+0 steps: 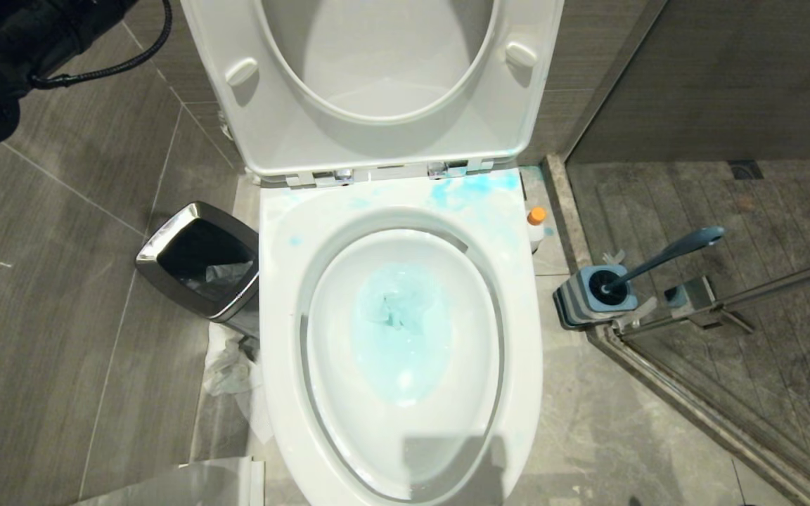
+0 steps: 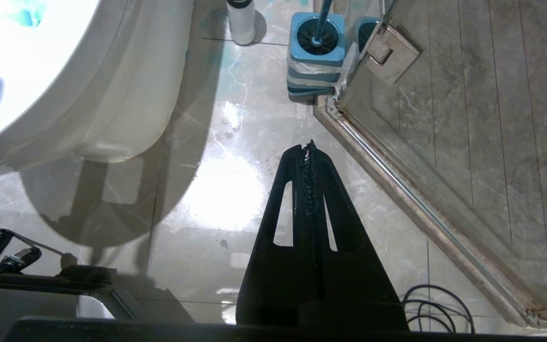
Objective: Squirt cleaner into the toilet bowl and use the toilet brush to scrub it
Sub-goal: Flush the toilet
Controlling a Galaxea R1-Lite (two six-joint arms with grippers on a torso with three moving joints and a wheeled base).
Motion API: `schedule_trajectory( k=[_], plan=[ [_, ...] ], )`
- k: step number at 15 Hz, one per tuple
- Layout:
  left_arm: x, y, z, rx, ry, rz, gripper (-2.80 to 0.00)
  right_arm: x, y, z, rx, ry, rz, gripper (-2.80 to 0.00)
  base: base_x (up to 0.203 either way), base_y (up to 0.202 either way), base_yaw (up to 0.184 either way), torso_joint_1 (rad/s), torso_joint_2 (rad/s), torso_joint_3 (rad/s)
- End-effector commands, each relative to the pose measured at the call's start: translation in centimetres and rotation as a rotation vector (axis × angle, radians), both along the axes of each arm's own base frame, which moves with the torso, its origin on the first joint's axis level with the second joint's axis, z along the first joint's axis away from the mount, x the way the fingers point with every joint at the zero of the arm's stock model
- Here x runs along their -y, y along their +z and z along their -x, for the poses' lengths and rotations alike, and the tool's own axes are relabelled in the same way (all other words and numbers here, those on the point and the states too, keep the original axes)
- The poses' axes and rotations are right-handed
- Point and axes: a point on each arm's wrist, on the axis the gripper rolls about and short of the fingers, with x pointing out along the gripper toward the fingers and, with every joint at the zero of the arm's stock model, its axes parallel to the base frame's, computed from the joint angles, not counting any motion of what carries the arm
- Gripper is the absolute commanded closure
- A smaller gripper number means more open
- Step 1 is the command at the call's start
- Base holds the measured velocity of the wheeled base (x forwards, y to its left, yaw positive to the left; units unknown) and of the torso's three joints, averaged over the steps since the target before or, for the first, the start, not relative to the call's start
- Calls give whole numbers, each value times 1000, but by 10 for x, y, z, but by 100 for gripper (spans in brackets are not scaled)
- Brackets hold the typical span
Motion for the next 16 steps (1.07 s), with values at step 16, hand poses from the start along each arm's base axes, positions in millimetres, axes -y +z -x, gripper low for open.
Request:
schedule_trajectory(
  k=[16],
  plan=[
    [-4, 21, 29, 45, 25, -57, 0, 0, 0, 0, -1, 1, 1, 0, 0, 0, 0, 0, 0, 0]
  ],
)
